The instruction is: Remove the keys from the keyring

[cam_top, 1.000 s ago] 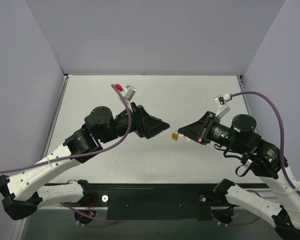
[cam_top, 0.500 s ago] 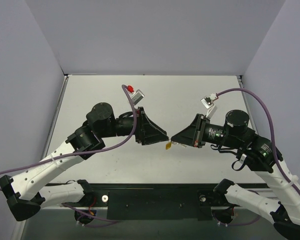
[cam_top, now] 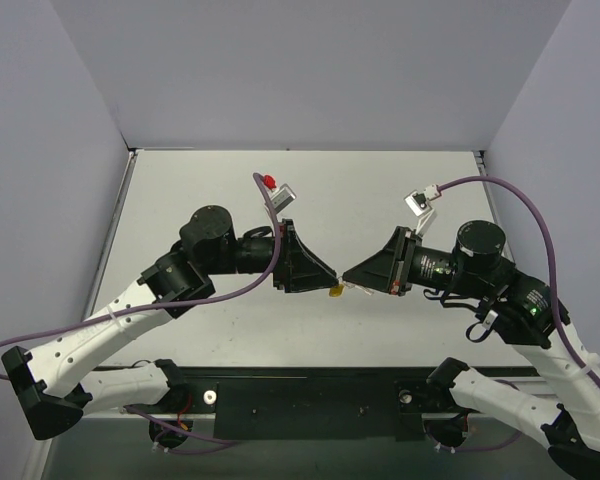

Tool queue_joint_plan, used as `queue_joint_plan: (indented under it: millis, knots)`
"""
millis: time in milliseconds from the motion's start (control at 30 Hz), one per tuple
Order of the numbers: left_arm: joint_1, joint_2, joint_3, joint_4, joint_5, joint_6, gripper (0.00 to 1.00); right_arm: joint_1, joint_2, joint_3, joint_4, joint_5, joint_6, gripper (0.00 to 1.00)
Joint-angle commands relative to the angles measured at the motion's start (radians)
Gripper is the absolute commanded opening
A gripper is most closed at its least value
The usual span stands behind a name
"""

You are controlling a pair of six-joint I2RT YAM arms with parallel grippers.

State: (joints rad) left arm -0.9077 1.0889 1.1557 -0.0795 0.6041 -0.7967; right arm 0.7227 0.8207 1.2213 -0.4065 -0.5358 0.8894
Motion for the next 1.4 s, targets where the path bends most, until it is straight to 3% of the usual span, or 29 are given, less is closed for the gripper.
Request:
queue_joint_plan:
  millis: [0, 200, 400, 567, 667, 1000, 1367]
  knots:
    - [0.007, 0.0, 0.001, 0.098, 0.022, -0.009, 0.45, 0.021, -0.008, 0.032, 0.072, -0.016, 0.005, 0.0]
    - [0.007, 0.003, -0.008, 0.141, 0.029, -0.033, 0.4, 0.044, -0.006, 0.03, 0.084, -0.001, 0.003, 0.0]
    - [0.007, 0.008, -0.008, 0.149, 0.051, -0.044, 0.19, 0.052, -0.002, 0.038, 0.086, 0.014, 0.002, 0.0]
    - [0.006, 0.003, -0.005, 0.153, 0.074, -0.048, 0.11, 0.053, -0.002, 0.04, 0.081, 0.042, 0.002, 0.0]
    - [0.006, 0.003, -0.011, 0.162, 0.076, -0.058, 0.0, 0.055, -0.003, 0.035, 0.081, 0.053, 0.002, 0.0]
    - [-0.005, 0.006, 0.013, 0.161, -0.055, -0.105, 0.0, 0.054, -0.028, 0.026, 0.06, 0.178, 0.0, 0.0]
    - [-0.06, -0.012, -0.001, 0.175, -0.313, -0.159, 0.0, 0.084, -0.031, -0.011, 0.1, 0.338, 0.04, 0.0]
